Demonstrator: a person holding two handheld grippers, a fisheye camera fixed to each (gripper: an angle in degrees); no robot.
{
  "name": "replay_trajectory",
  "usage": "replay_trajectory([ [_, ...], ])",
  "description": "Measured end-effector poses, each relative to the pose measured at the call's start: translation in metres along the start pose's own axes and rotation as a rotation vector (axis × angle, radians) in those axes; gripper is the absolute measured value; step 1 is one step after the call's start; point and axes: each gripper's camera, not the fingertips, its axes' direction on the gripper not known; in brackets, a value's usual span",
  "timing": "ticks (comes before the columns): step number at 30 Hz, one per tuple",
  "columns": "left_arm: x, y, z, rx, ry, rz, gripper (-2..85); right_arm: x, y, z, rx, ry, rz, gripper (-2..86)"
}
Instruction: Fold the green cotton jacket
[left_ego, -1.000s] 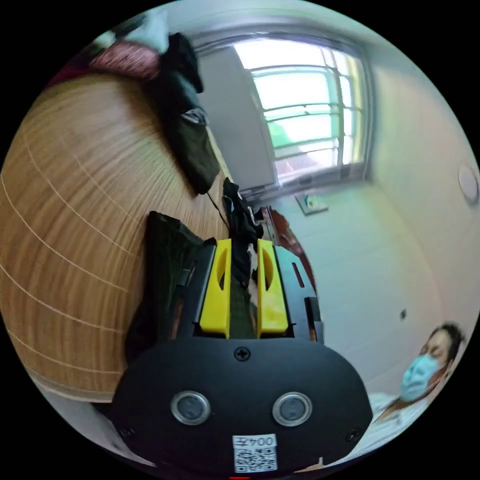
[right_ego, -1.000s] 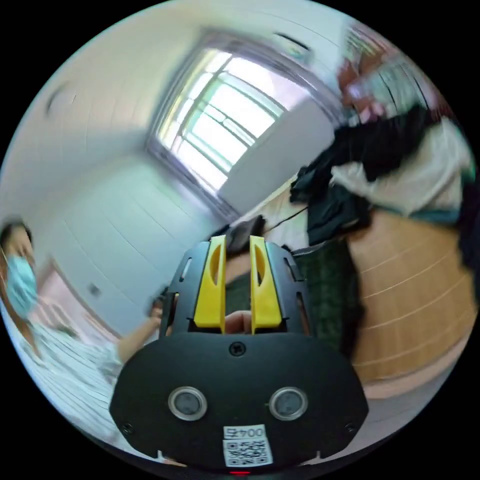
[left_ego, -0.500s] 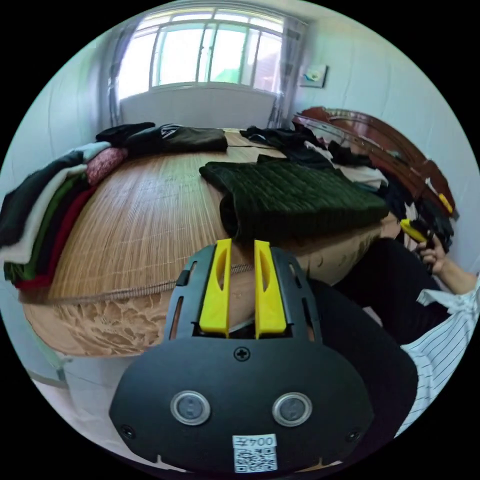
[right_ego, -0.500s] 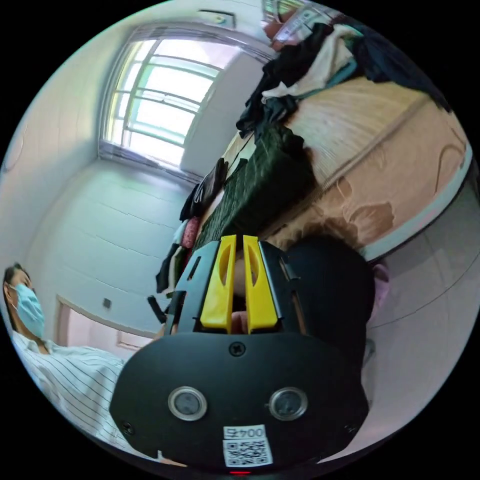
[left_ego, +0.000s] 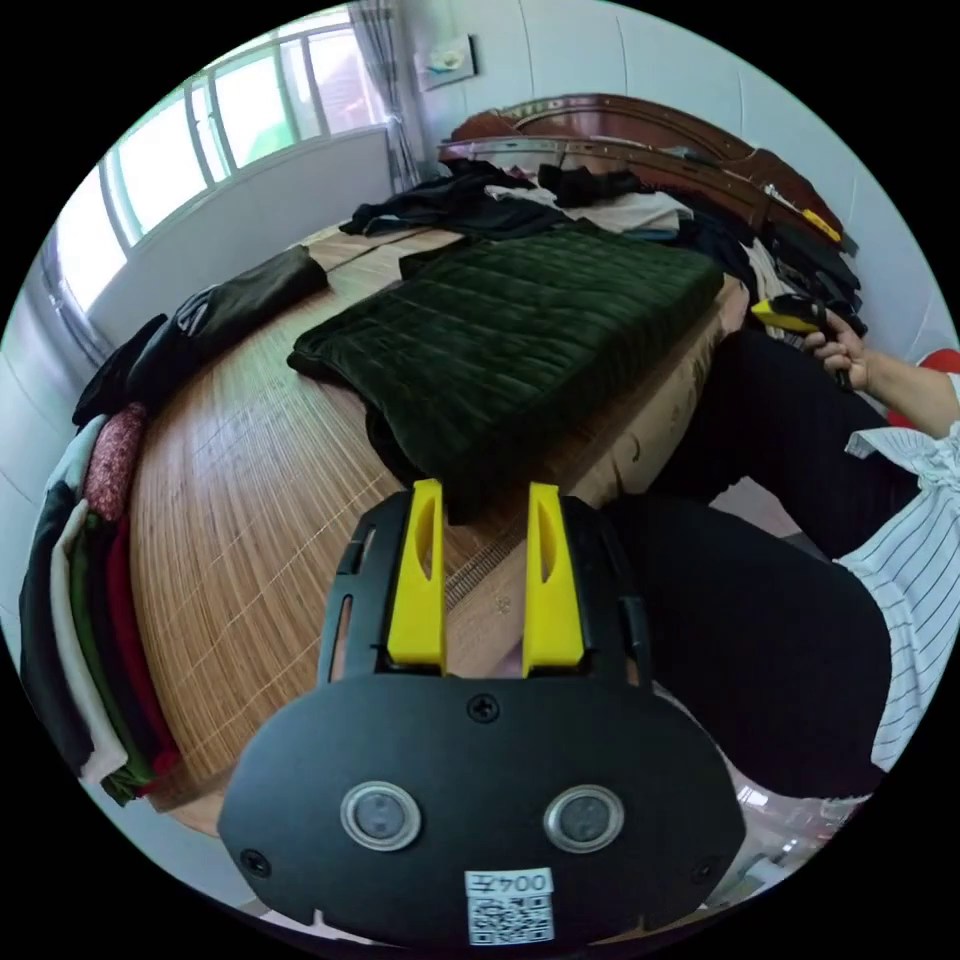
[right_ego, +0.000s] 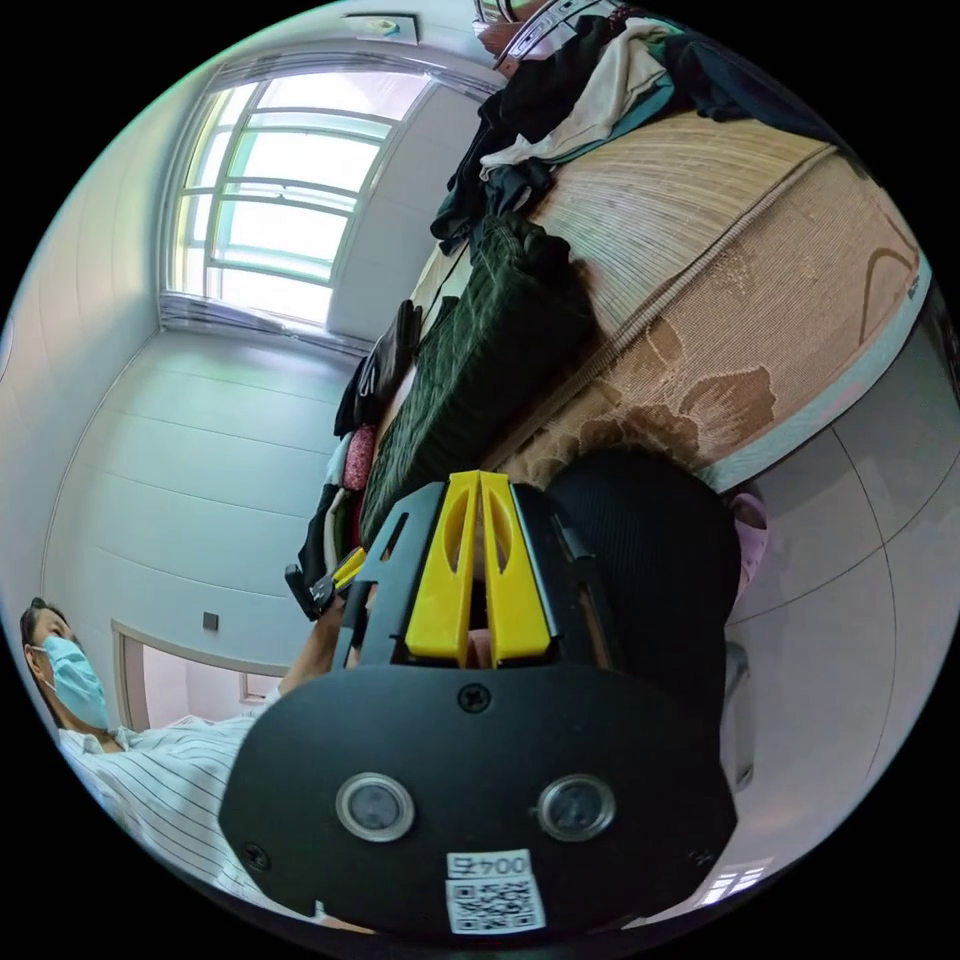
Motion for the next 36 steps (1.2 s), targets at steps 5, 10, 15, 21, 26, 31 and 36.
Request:
replay_trajectory([
  [5,-0.032,0.018,-0.021,0.082,0.037,-0.054,3.5,0.0,0.005,0.01,0.0,0.01,0.0,-0.6],
  [10,-0.041,0.055,0.004,-0.074,-0.028,-0.023,2.3,0.001,0.012,0.016,0.007,0.006,0.007,-0.4],
  [15,-0.087,0.093,-0.043,0.079,0.038,-0.309,2.3,-0.009,0.023,0.021,0.035,0.019,-0.028,1.3],
  [21,-0.093,0.07,-0.103,0.366,0.098,-0.378,3.9,-0.084,0.039,0.051,0.086,0.317,-0.326,5.0],
  [26,-0.098,-0.019,-0.044,0.32,0.094,-0.324,7.8,-0.156,0.044,0.126,0.158,0.635,-0.735,8.4],
  [31,-0.138,-0.056,0.012,0.24,-0.005,-0.45,10.0,-0.174,0.035,0.191,0.078,0.75,-0.857,5.7],
  [36,-0.173,-0.044,0.06,0.131,-0.049,-0.497,9.4,-0.129,0.009,0.235,-0.179,0.904,-0.735,5.5],
])
